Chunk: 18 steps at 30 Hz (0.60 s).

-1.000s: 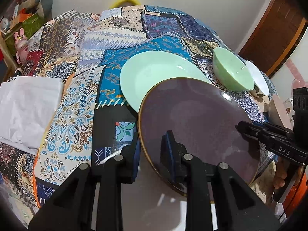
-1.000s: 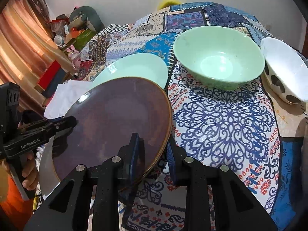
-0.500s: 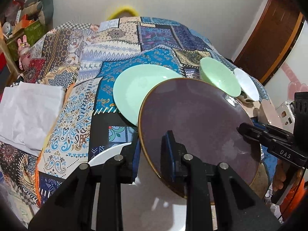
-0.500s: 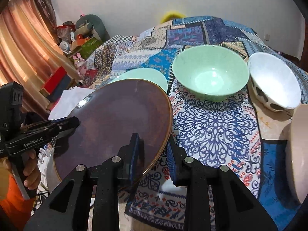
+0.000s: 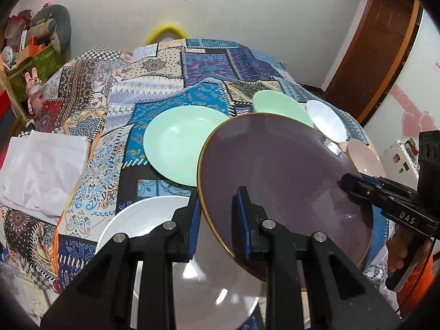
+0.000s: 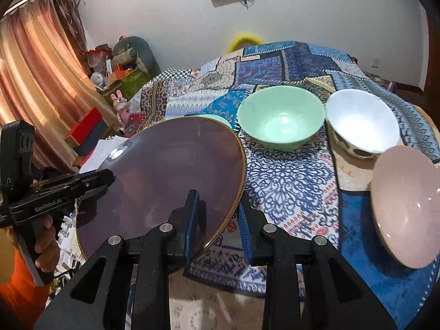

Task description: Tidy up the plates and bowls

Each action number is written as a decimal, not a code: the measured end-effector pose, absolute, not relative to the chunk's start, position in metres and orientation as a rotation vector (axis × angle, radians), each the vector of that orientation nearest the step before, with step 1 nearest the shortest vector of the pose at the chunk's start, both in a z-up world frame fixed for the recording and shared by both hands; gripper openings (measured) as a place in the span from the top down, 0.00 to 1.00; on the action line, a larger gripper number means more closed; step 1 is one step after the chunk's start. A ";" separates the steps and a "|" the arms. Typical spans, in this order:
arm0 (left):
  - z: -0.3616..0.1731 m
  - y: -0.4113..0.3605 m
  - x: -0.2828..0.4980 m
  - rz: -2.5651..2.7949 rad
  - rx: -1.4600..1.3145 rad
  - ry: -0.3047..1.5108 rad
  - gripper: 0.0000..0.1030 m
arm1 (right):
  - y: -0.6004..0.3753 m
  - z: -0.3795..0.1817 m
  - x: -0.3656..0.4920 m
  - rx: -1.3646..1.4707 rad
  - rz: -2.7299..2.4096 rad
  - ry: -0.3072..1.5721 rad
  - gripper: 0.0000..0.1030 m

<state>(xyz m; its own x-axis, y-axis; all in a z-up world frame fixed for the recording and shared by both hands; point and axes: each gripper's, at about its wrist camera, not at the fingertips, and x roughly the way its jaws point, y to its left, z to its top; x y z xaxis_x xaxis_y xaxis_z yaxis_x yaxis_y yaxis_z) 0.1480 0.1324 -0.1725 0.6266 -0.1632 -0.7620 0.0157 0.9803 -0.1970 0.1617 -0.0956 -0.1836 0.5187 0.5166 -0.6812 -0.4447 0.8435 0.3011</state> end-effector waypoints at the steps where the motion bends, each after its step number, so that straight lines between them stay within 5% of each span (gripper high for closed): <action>1: -0.170 0.129 0.145 -0.106 -0.176 0.886 0.76 | -0.098 -0.183 0.160 0.093 0.577 0.845 0.76; 18: -0.163 0.076 0.120 -0.149 -0.152 0.882 0.76 | -0.147 -0.180 0.129 0.142 0.551 0.808 0.76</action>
